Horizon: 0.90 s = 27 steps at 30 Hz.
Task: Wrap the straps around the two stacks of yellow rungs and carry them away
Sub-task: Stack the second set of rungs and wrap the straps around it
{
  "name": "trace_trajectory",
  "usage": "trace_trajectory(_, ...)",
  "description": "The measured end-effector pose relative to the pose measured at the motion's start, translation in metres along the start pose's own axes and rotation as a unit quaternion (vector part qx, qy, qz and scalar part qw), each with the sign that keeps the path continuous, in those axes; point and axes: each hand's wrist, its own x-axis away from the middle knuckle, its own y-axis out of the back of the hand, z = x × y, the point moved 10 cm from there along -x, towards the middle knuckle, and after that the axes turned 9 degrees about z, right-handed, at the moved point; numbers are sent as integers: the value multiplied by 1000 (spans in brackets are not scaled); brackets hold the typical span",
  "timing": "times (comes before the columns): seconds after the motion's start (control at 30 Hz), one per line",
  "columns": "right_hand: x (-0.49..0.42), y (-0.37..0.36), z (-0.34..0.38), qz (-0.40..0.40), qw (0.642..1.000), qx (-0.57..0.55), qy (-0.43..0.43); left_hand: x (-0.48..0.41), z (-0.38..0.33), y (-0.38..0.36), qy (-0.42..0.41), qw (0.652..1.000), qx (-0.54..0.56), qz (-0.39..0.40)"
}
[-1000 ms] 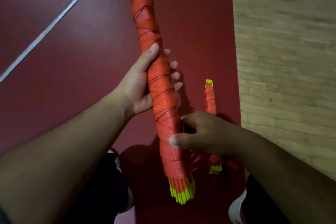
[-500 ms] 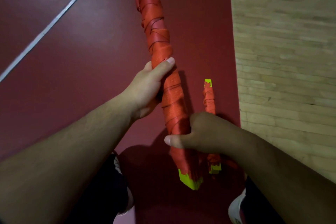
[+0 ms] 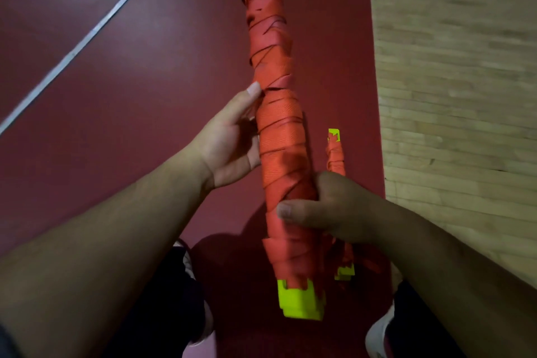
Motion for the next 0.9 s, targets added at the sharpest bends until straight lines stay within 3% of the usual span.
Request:
trace_trajectory(0.17,-1,-14,-4,12,1000,-18,0,-1,4,-12,10,999,30,38)
trace_trajectory(0.33,-1,-12,-5,6,999,29,-35,3,-2,-2,-7,999,-21,-48)
trace_trajectory(0.47,-5,-16,-15,32,995,70,-69,4,3,2,1,996,-57,-76)
trace_trajectory(0.7,-5,-1,-16,4,993,92,-74,4,-15,7,-54,974,-176,-129)
trace_trajectory(0.9,-5,2,-16,2,995,80,-60,-1,1,5,1,993,-55,-105)
